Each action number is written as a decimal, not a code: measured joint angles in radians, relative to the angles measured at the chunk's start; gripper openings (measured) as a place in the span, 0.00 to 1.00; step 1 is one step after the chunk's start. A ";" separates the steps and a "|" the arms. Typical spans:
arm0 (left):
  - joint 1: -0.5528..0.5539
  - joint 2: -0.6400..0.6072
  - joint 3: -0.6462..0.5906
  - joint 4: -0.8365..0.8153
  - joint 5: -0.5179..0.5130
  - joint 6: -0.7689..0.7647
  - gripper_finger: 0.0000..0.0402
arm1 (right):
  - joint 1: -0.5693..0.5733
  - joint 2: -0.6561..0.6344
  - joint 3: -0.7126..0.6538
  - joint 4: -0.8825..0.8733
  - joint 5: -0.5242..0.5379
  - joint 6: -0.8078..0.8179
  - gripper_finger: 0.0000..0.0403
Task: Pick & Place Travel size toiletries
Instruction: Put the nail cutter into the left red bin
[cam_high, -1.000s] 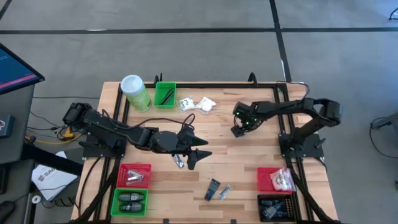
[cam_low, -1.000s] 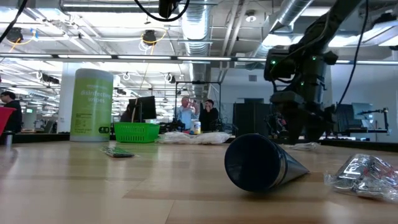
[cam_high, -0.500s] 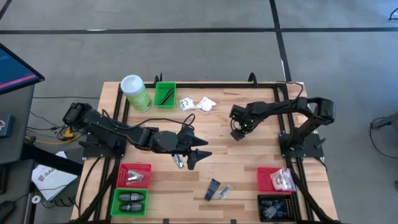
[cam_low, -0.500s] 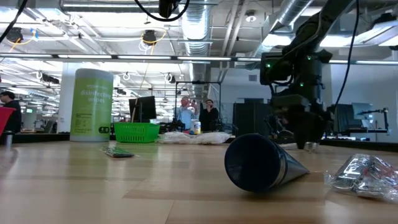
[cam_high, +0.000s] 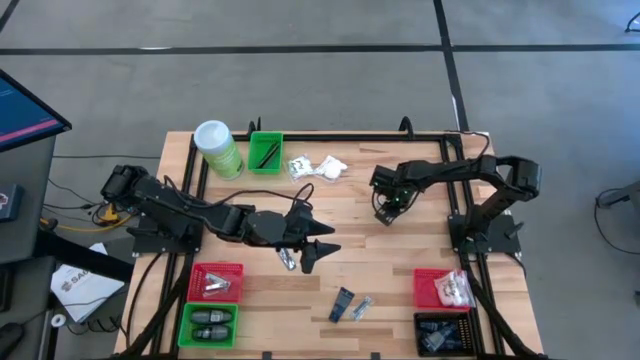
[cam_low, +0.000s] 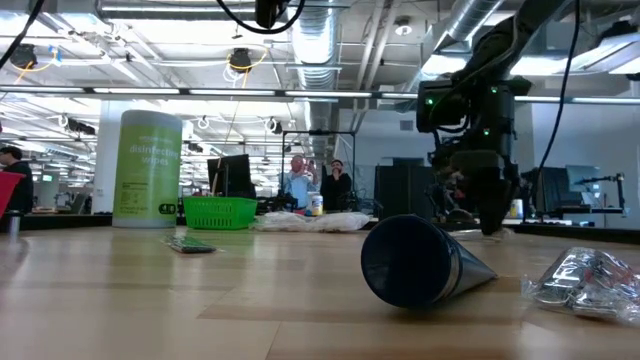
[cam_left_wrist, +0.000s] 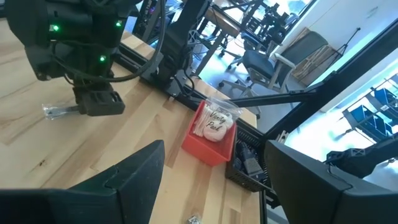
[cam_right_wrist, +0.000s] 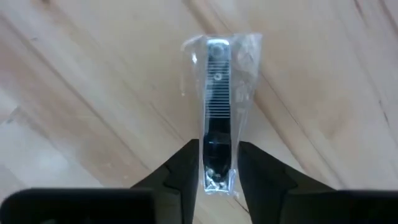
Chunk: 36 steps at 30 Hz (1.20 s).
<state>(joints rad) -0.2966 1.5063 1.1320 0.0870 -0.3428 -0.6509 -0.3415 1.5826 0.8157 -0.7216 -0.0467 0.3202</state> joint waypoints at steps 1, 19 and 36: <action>0.001 0.000 0.000 0.000 0.000 0.006 0.68 | -0.001 0.001 0.005 0.000 0.000 -0.020 0.25; 0.001 0.000 0.000 0.000 0.000 0.008 0.68 | -0.001 0.010 0.019 0.013 -0.008 -0.129 0.50; 0.001 0.000 0.000 0.005 -0.001 0.007 0.68 | 0.017 0.114 0.029 0.016 -0.006 -0.200 0.45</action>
<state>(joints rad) -0.2958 1.5063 1.1320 0.0920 -0.3433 -0.6437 -0.3249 1.6969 0.8449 -0.7053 -0.0525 0.1200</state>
